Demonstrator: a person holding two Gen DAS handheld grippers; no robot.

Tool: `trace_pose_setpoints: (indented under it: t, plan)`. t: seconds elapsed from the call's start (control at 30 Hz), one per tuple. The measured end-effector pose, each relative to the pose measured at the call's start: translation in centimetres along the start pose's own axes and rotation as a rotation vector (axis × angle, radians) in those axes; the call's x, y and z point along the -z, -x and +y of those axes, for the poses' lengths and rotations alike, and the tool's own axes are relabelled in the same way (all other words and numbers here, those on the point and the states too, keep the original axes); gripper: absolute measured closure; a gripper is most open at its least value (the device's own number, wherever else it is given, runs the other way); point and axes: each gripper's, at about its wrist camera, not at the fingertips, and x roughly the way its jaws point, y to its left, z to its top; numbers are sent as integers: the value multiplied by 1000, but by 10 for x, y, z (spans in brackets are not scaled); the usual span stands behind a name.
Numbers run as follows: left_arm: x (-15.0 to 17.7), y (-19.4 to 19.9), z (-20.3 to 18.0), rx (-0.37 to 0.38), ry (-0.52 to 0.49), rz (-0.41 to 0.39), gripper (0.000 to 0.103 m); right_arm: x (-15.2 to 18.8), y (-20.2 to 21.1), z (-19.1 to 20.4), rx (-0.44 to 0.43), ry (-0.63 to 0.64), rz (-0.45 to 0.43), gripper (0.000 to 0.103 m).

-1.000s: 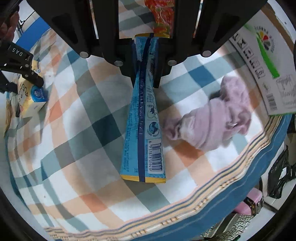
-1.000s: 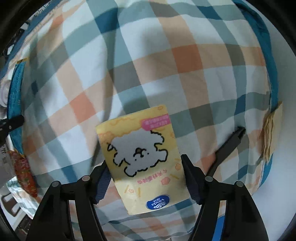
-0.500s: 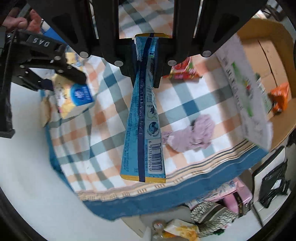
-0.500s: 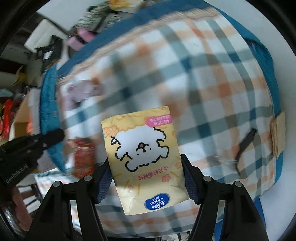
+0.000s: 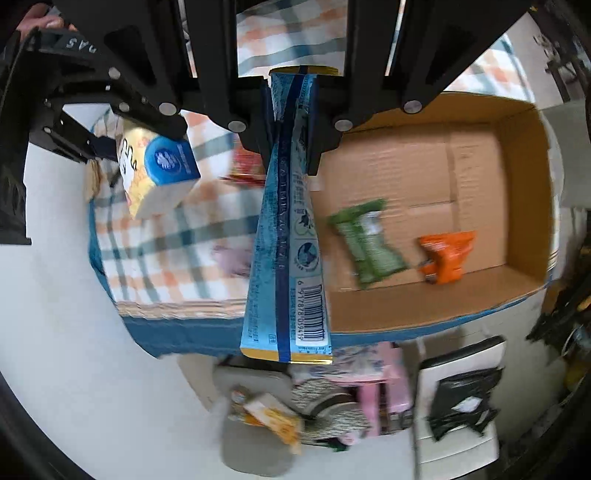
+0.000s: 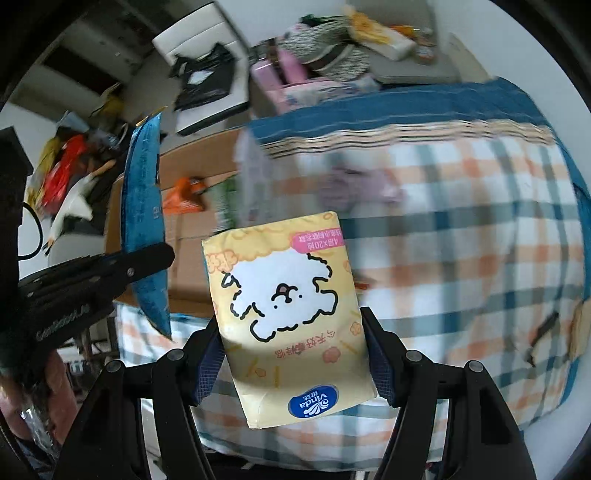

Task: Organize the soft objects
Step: 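Carry the blue pack and yellow box into the box and release both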

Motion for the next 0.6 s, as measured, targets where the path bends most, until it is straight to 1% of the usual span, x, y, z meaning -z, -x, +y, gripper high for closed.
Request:
trace_pose_setpoints:
  t: [0.13,0.23,0.27,0.43,0.6]
  plan:
    - [-4,7,52,-77,34,-13,91,-9,-20,49,-9,30,23,33]
    - [-11,6,87,-169,32,-20,91,-18,-43,83,-9,44,42,33]
    - [-13,3,97,-189,32,-16,91,-22,-53,96,-5,49,50,33]
    - [-27,-23,144,-259,33,32,91,-32,-95,126,22,61,83,33]
    - [-42,-59,176,-305,10,93,91,-40,-136,147,68,85,130,33]
